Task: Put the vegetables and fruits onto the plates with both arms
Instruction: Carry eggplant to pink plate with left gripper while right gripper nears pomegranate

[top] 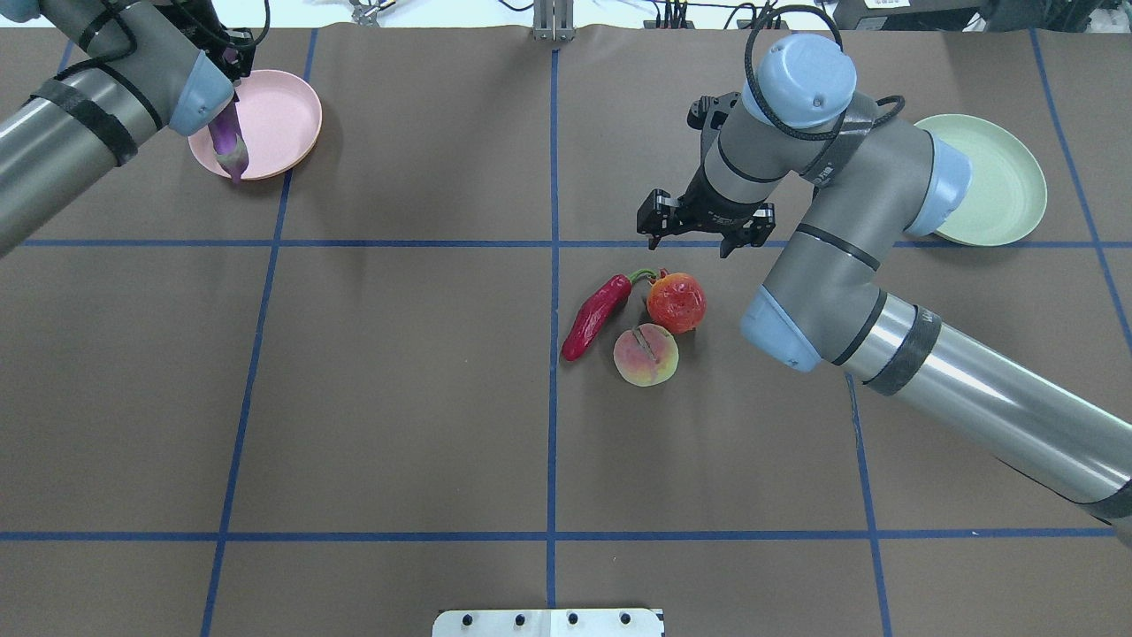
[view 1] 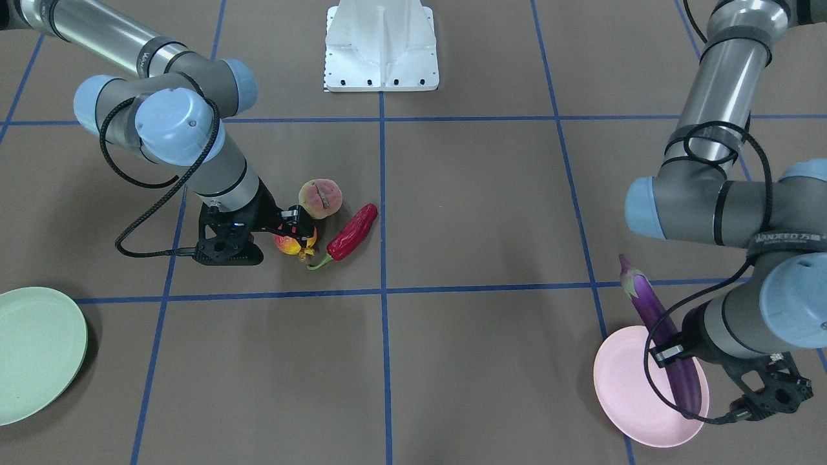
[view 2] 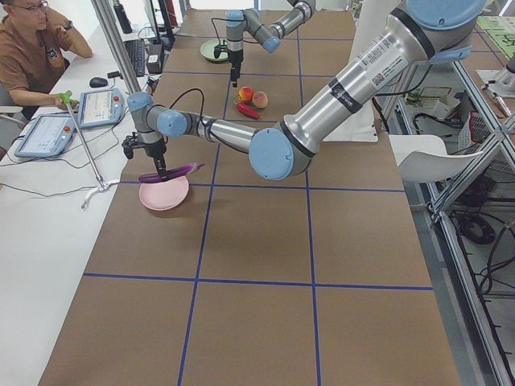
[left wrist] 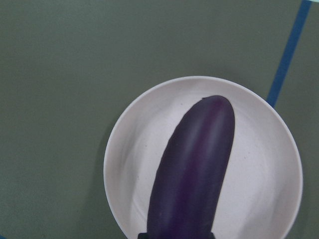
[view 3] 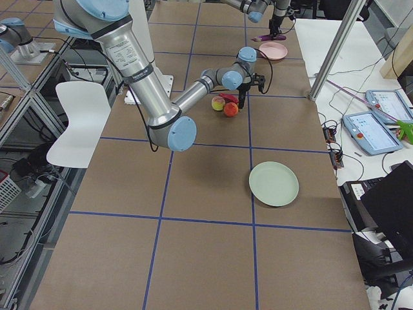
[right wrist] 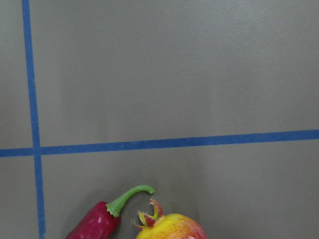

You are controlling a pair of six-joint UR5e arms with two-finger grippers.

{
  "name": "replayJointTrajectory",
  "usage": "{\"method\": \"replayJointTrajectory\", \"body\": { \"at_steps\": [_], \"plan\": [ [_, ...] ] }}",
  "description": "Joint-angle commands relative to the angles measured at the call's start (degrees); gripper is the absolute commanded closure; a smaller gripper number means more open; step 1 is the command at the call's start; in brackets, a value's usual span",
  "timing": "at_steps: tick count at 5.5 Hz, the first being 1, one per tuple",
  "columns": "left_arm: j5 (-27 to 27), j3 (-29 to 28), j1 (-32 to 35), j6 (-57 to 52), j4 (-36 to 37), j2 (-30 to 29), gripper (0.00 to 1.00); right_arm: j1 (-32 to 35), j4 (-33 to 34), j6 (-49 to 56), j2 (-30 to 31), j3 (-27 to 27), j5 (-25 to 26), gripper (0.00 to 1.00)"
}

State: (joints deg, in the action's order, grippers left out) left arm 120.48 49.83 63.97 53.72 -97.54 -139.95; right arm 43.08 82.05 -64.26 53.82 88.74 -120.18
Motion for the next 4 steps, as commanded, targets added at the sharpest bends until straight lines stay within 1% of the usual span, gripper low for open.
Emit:
{"method": "replayJointTrajectory", "body": {
  "at_steps": [1, 3, 4],
  "plan": [
    [-3.3, -10.5, -0.2, 2.2, -9.7, -3.0, 1.0, -0.4, 0.0, -0.1, -0.4, -0.1, 0.3, 0.01],
    [-5.8, -12.4, -0.9, 2.2, -12.7, -3.0, 1.0, -0.5, 0.0, -0.1, -0.4, -0.3, 0.4, 0.01],
    [-8.1, -12.5, -2.3, 2.2, -13.2, -3.0, 1.0, -0.5, 0.0, 0.0, -0.5, -0.4, 0.4, 0.01]
  ]
}}
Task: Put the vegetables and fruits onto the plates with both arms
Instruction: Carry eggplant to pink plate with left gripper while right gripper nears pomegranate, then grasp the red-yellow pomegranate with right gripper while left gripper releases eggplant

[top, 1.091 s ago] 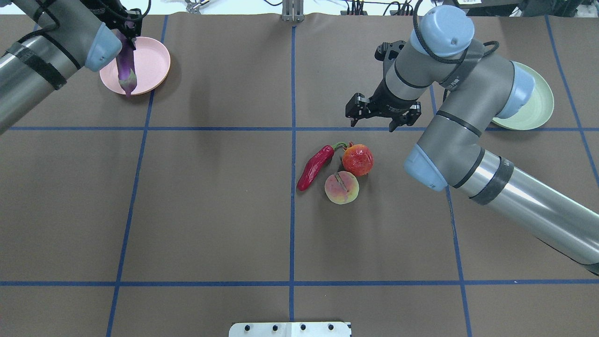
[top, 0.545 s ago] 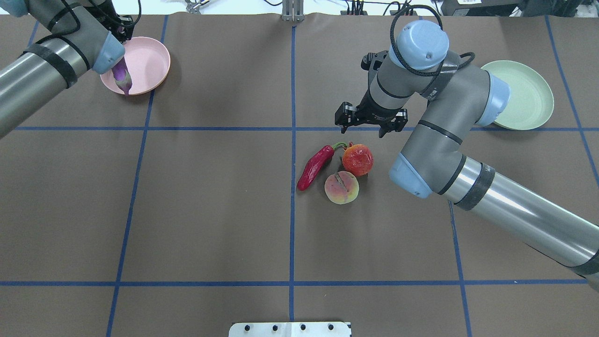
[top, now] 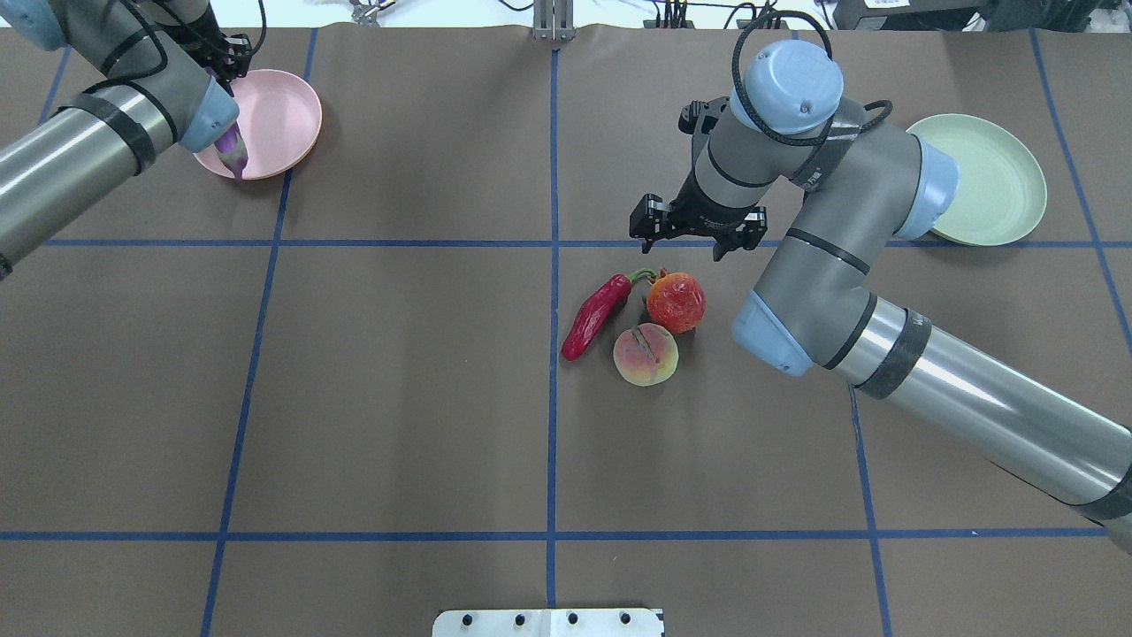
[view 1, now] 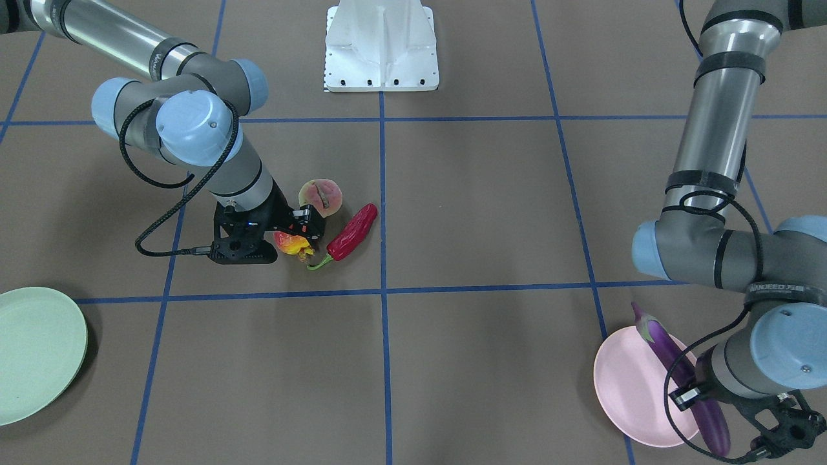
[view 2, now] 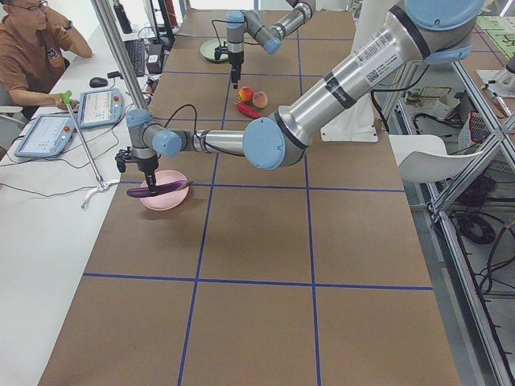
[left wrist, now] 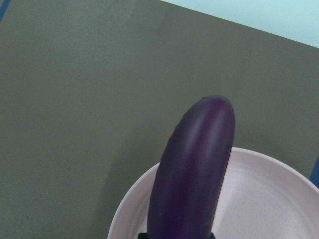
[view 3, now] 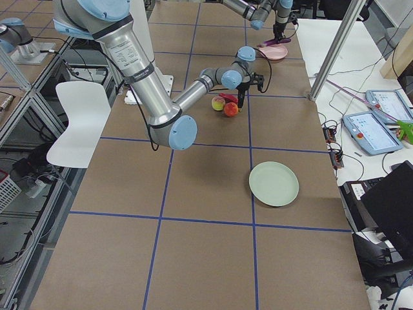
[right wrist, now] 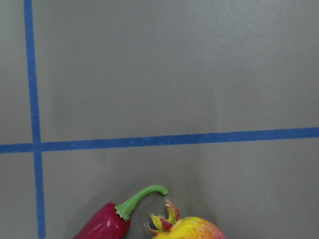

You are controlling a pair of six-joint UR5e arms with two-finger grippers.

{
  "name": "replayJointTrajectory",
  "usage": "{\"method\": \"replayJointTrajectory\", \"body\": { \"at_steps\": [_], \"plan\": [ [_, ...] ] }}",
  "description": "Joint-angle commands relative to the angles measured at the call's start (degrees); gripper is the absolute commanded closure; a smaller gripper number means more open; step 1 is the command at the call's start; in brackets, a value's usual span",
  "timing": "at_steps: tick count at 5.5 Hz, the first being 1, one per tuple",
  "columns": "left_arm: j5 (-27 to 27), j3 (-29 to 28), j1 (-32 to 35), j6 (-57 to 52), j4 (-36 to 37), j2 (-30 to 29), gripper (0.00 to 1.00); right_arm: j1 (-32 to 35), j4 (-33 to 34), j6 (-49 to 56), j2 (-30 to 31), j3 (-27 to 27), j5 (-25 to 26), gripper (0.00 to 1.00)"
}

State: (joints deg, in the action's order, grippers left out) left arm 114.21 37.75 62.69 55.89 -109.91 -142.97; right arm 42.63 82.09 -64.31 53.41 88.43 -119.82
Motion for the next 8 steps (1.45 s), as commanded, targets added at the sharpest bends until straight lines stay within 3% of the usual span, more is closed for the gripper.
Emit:
{"method": "replayJointTrajectory", "body": {
  "at_steps": [1, 2, 8],
  "plan": [
    [-2.1, -0.4, -1.3, -0.4, -0.8, 0.1, 0.84, 0.0, 0.0, 0.1, -0.1, -0.1, 0.0, 0.01],
    [-2.1, -0.4, -1.3, -1.3, -0.9, 0.2, 0.02, 0.0, 0.0, 0.1, -0.1, -0.1, -0.1, 0.01],
    [-0.4, 1.5, 3.5, -5.1, -0.1, 0.1, 0.0, -2.9, 0.1, 0.2, -1.1, -1.9, 2.2, 0.01]
  ]
}}
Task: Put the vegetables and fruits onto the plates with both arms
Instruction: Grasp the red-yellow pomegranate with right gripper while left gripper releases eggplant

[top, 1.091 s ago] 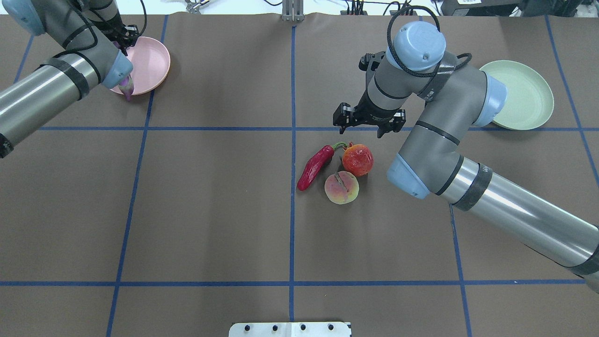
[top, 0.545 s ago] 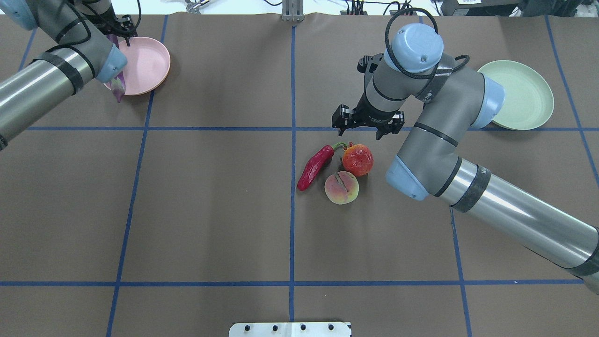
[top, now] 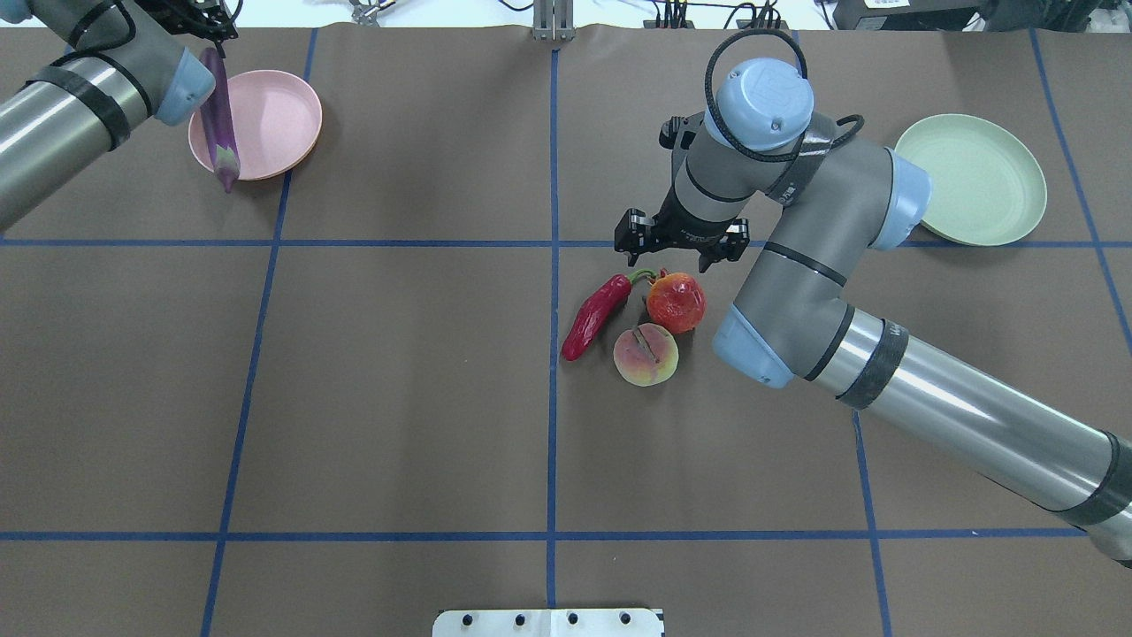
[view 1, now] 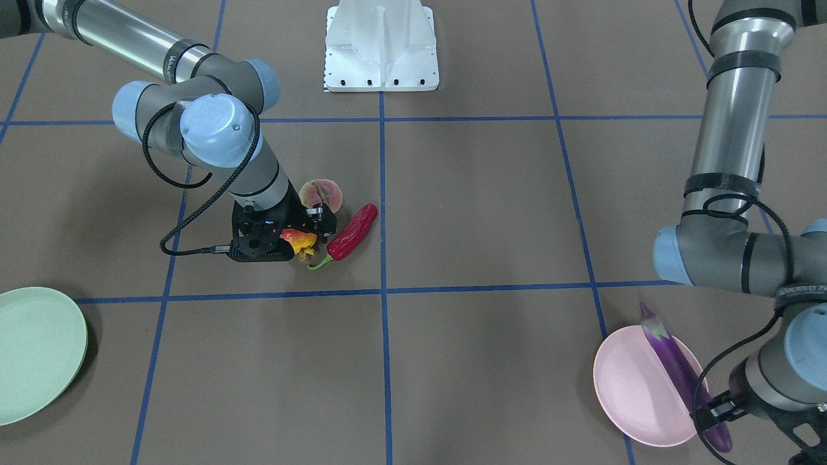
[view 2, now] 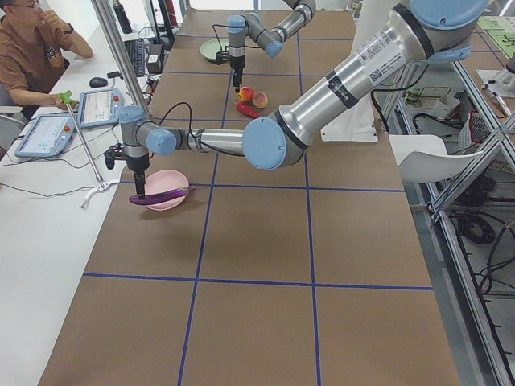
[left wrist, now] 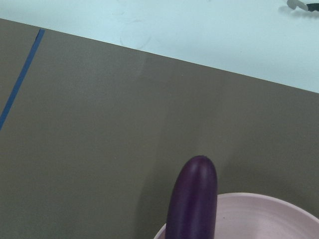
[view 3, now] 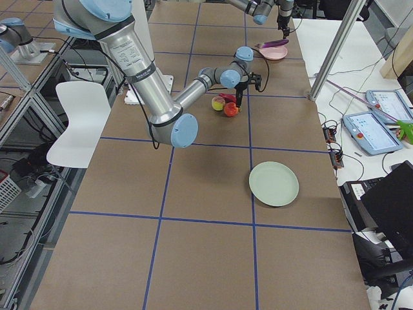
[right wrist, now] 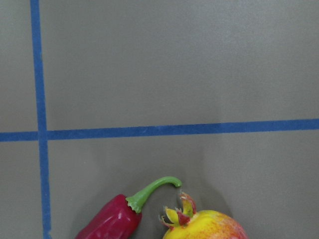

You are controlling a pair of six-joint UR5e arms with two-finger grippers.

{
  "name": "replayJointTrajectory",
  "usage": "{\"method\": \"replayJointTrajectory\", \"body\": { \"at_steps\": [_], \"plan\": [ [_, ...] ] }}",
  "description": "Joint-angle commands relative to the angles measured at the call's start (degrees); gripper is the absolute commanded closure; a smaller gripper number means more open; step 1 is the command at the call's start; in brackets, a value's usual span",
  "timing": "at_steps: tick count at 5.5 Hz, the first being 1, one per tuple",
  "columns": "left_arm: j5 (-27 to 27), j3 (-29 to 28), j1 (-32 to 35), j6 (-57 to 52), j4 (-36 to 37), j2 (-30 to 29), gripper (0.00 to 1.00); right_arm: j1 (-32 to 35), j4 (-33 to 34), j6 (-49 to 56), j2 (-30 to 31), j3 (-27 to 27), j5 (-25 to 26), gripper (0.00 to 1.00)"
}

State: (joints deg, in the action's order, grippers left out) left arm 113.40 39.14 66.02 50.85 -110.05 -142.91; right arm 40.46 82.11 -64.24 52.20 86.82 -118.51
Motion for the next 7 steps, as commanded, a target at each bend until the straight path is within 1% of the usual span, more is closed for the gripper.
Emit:
{"method": "replayJointTrajectory", "body": {
  "at_steps": [1, 2, 6, 7],
  "plan": [
    [0.4, 0.1, 0.2, 0.0, 0.0, 0.0, 0.0, -1.3, 0.2, 0.1, 0.3, -0.5, 1.9, 0.01],
    [0.4, 0.1, 0.2, 0.0, 0.0, 0.1, 0.0, -1.4, 0.1, 0.3, 0.0, -2.1, 2.5, 0.01],
    [1.1, 0.3, 0.2, 0.0, 0.1, 0.0, 0.0, -1.6, 2.2, 0.2, 0.2, -1.9, 2.4, 0.01],
    [1.3, 0.8, 0.2, 0.0, 0.6, 0.0, 0.0, -1.6, 2.8, 0.1, 0.1, -2.0, 2.4, 0.21]
  ]
}}
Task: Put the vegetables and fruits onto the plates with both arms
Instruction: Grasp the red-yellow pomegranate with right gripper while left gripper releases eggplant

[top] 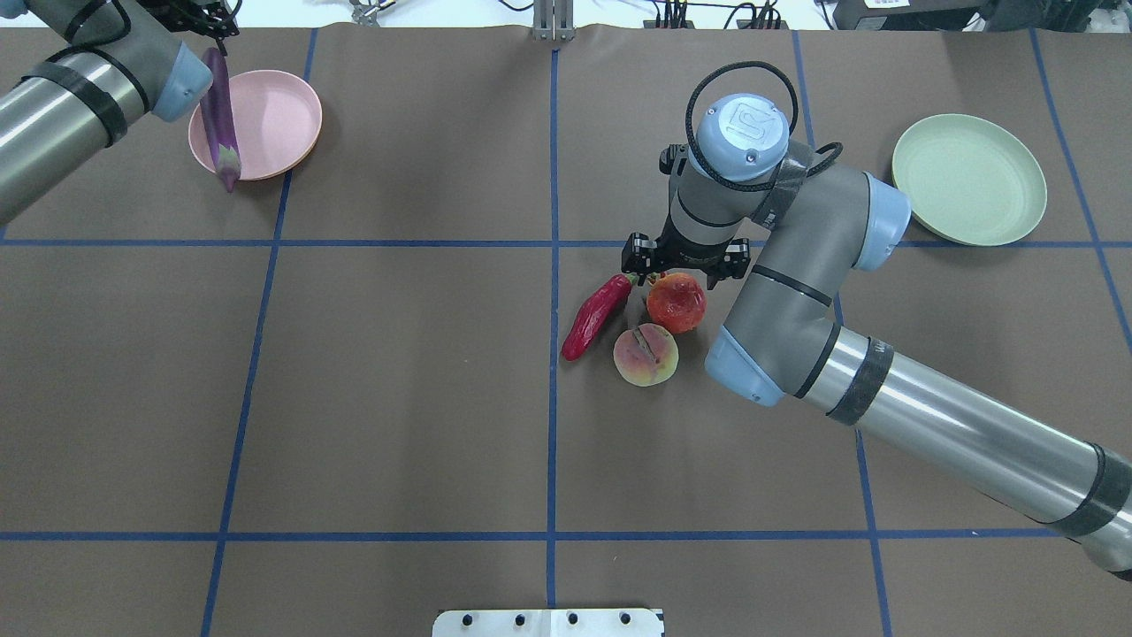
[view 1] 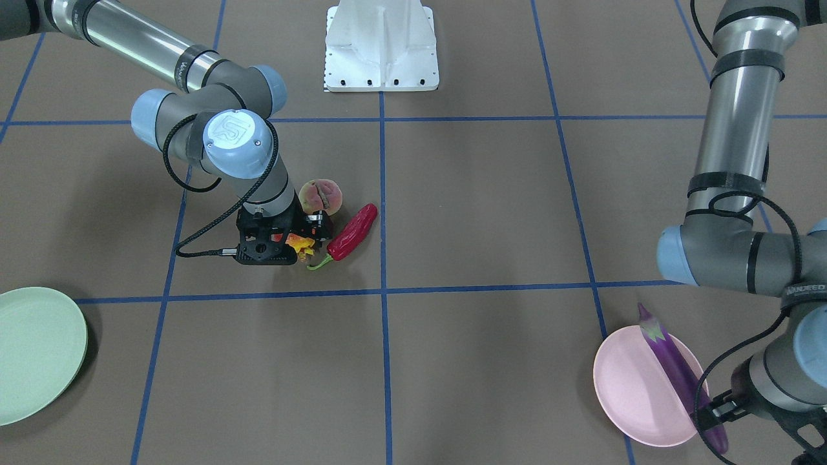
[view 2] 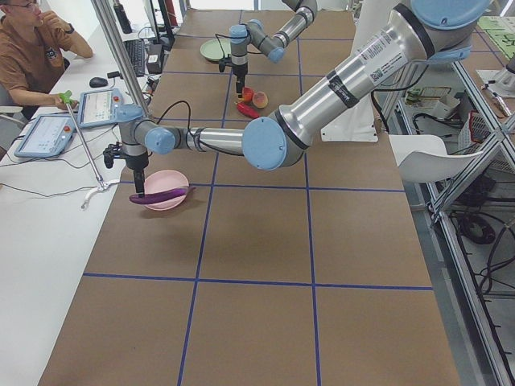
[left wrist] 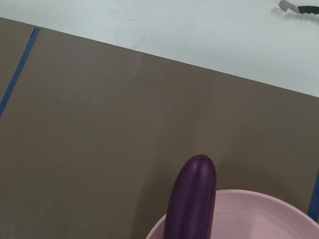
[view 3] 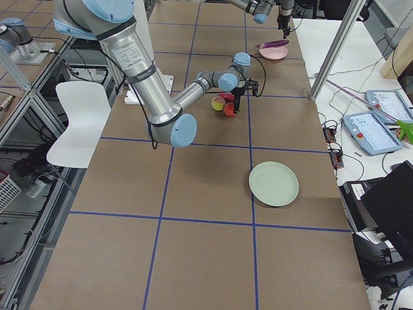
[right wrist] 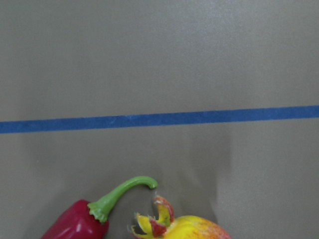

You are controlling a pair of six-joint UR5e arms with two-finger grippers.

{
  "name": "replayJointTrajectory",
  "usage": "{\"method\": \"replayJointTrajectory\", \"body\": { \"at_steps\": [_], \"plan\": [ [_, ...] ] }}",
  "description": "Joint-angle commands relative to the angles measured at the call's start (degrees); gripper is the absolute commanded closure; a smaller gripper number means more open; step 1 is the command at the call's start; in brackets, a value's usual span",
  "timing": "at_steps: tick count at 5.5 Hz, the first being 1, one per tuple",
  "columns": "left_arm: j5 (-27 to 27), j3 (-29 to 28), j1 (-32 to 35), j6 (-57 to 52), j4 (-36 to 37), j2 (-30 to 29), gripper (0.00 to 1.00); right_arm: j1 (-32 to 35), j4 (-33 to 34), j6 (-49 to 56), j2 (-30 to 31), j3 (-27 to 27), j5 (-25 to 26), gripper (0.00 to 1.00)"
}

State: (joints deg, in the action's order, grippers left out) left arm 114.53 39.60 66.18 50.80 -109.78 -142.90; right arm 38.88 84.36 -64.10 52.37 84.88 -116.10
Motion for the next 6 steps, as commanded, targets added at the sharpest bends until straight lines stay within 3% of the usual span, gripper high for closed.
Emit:
{"method": "replayJointTrajectory", "body": {
  "at_steps": [1, 2, 3, 5, 6],
  "plan": [
    [0.2, 2.0, 0.1, 0.0, 2.4, 0.0, 0.0, 0.0, 1.0, -0.1, -0.2, -0.1, -0.1, 0.49],
    [0.4, 3.3, 0.1, 0.0, 4.2, 0.0, 0.0, 0.0, 1.2, -0.1, -0.3, -0.1, -0.2, 0.81],
    [0.9, 3.5, 0.1, 0.0, 4.6, 0.0, 0.0, 0.1, 2.4, -0.1, -0.6, 1.2, -0.3, 1.0],
    [2.0, 6.4, 0.0, 0.2, 7.7, -0.2, 0.0, 3.9, 5.2, -0.1, -0.7, 5.5, 0.1, 1.0],
    [4.5, 11.5, -0.9, 1.0, 12.1, -0.6, 0.0, 6.4, 5.4, 0.8, -0.5, 5.4, 0.1, 1.0]
  ]
}}
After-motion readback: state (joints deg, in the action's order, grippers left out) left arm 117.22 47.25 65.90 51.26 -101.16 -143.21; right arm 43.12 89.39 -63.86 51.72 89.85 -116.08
